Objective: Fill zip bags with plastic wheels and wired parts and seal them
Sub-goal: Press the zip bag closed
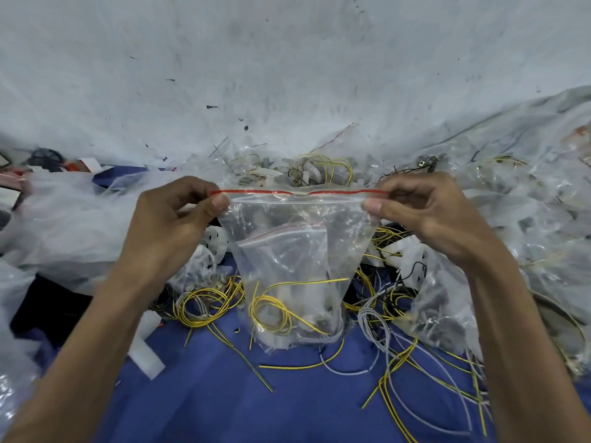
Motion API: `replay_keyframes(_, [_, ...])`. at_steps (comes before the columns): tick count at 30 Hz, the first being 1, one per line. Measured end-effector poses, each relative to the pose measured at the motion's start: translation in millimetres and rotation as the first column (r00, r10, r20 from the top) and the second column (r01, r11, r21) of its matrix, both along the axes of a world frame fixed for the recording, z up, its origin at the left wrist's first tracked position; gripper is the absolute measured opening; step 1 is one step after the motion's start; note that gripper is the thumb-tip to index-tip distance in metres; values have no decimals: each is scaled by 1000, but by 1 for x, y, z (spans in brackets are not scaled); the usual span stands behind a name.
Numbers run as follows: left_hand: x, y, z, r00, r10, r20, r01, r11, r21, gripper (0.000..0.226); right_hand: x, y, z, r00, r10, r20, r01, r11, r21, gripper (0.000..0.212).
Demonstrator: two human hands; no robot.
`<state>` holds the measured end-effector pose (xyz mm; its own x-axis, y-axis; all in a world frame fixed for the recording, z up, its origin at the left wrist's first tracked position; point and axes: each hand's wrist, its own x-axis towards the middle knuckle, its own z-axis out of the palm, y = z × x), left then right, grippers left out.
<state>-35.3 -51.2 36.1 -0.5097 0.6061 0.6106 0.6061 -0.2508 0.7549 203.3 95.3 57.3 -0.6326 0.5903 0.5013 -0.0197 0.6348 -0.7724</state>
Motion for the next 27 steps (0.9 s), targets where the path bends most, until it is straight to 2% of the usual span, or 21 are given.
replay_keyframes(1, [2, -1, -2, 998, -50, 49, 50, 999, 5, 4, -1, 0, 0, 1000, 5, 7, -5, 1000, 5, 3])
replay_keyframes(4, [3, -2, -12, 976, -149, 159, 148, 989, 20, 15, -2, -2, -1, 1000, 17, -12, -17, 999, 38, 6])
replay_keyframes(7, [7, -1, -18, 973, -176, 152, 163, 982, 92, 6, -2, -4, 0, 999, 34, -21, -33, 998, 58, 8])
replay_keyframes(9, [9, 0, -20, 973, -180, 146, 154, 972, 176, 12, -3, -6, 1, 998, 68, -13, -67, 997, 42, 5])
replay_keyframes(11, [10, 1, -21, 970, -197, 142, 162, 961, 225, 7, -6, -8, 1, 997, 79, -5, -79, 996, 42, 3])
replay_keyframes(15, [7, 3, -21, 967, -231, 109, 204, 955, 213, 12, -9, -8, 1, 998, 60, 10, -60, 991, 118, 8])
replay_keyframes(17, [4, 3, -16, 956, -268, 120, 247, 955, 165, 12, -8, -7, 1, 997, 70, 24, -73, 988, 133, 9])
replay_keyframes(21, [0, -5, 4, 935, -343, 89, 349, 935, -62, 5, -9, -7, 0, 998, 58, 2, -58, 995, 79, 3])
replay_keyframes(27, [2, -16, 39, 944, -293, -151, 222, 904, -366, 14, -13, -8, 0, 995, 4, 95, -17, 991, 131, 4])
